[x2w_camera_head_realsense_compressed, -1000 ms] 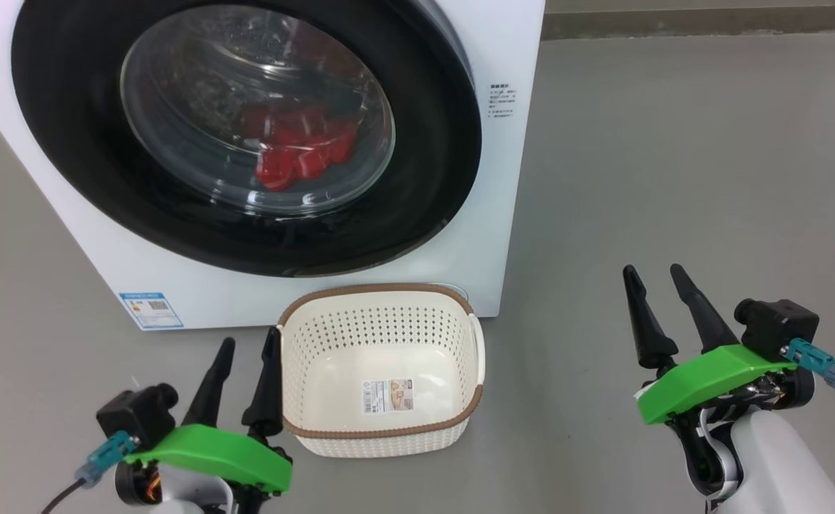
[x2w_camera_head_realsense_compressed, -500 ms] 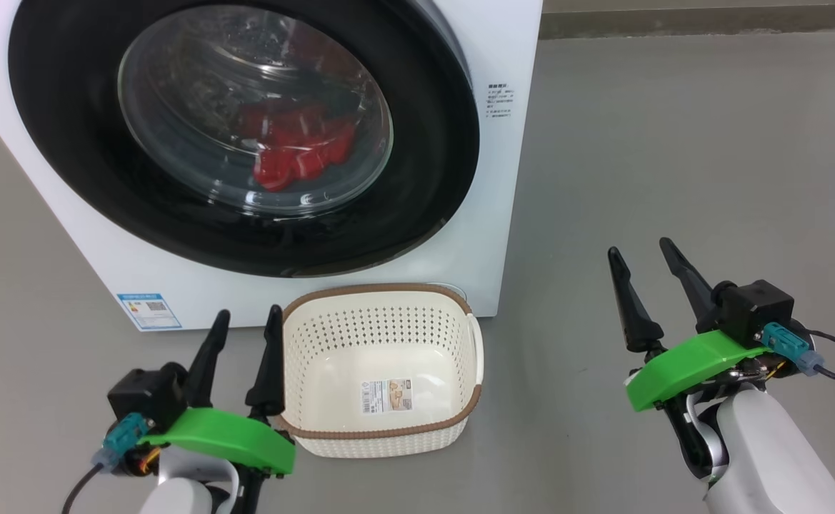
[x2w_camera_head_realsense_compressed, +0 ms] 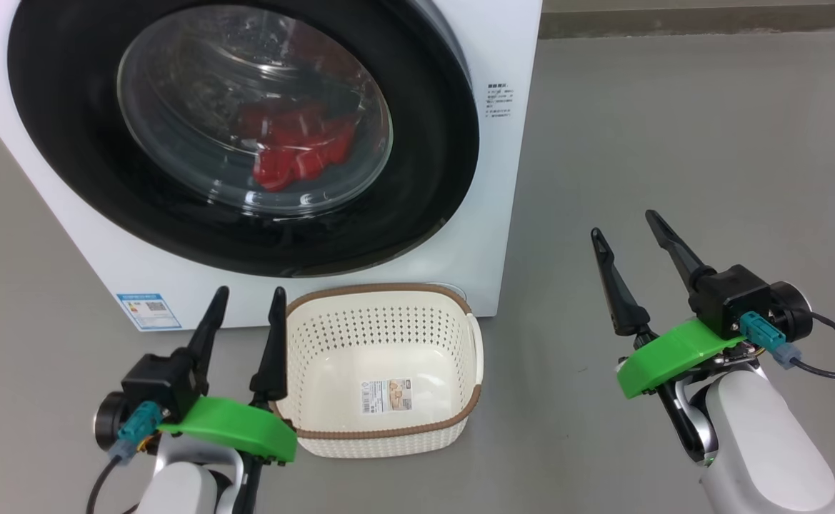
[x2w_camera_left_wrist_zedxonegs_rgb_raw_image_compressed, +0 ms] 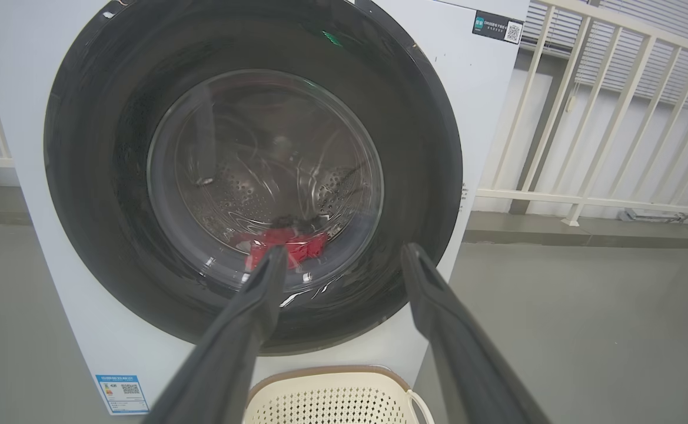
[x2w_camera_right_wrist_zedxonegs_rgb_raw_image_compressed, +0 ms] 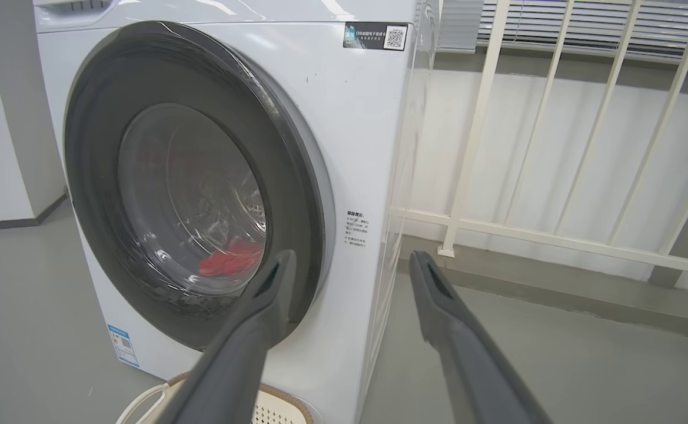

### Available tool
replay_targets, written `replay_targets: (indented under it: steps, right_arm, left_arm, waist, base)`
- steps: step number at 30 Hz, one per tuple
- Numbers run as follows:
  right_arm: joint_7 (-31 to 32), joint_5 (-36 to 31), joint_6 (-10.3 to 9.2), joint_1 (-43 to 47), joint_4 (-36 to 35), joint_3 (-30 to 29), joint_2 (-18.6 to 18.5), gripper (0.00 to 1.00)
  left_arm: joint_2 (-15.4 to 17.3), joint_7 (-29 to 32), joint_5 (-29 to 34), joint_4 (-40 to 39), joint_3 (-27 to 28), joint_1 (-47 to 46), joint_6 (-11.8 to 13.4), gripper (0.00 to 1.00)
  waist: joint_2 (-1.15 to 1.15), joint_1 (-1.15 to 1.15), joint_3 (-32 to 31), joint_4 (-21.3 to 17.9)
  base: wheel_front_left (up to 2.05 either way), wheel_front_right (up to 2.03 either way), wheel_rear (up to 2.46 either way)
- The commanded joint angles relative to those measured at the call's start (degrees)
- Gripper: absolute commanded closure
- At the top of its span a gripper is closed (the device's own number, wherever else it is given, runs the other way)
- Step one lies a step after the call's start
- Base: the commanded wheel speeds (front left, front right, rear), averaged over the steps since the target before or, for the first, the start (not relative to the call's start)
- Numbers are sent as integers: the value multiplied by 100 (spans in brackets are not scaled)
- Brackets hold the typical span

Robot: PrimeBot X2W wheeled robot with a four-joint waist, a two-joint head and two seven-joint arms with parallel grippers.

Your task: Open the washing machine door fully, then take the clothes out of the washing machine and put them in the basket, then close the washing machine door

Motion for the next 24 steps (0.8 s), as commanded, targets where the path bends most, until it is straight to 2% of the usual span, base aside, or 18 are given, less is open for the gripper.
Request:
replay_targets:
  steps: [1, 21, 24]
  right_arm:
    - [-52, -73, 35, -222, -165, 140, 6, 0]
    - [-52, -33, 35, -259, -69, 71, 6, 0]
    - [-52, -58, 35, -292, -86, 10, 6, 0]
  left_arm:
    - [123, -69, 60, -111, 164, -218, 22, 0]
    - [122, -69, 39, -213, 194, -174, 63, 0]
    - [122, -69, 20, -255, 148, -197, 1, 0]
  waist:
    - [0, 0, -9, 0]
    - [0, 0, 51, 32]
    - [0, 0, 128, 77]
  base:
    - [0, 0, 0]
    - [0, 0, 0]
    - [0, 0, 0]
